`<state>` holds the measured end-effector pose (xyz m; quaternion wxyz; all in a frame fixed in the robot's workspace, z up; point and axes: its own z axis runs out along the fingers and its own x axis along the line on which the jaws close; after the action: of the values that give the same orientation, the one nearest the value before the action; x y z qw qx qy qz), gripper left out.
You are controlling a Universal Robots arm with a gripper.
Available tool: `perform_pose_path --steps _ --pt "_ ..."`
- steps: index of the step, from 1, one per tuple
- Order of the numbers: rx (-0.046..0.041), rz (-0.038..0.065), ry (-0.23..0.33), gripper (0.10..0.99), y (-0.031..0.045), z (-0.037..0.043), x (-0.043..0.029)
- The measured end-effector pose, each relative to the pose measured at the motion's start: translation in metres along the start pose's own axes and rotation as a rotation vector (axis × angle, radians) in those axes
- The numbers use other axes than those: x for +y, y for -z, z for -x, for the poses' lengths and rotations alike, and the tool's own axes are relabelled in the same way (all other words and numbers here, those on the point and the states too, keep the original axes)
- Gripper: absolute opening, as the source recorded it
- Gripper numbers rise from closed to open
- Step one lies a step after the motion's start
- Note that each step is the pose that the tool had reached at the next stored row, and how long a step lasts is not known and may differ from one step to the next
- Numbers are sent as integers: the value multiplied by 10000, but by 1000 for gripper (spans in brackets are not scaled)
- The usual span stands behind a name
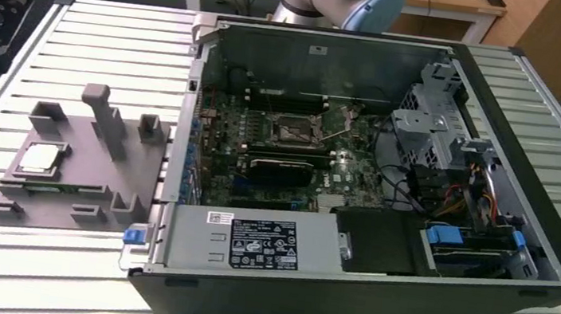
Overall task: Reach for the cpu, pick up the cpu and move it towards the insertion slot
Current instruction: 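Reach for the cpu, then pick up the cpu and move it towards the insertion slot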
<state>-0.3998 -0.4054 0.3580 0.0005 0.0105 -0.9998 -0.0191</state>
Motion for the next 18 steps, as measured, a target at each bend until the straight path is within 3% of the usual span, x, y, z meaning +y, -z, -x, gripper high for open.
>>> perform_pose_path --steps 6,12,17,18 --pt "0 1 25 106 -31 -38 -82" --pt "1 2 25 114 -105 -47 -108" --pt "0 4 24 353 -195 -60 -128" --pt "1 3 24 353 -213 -66 -133"
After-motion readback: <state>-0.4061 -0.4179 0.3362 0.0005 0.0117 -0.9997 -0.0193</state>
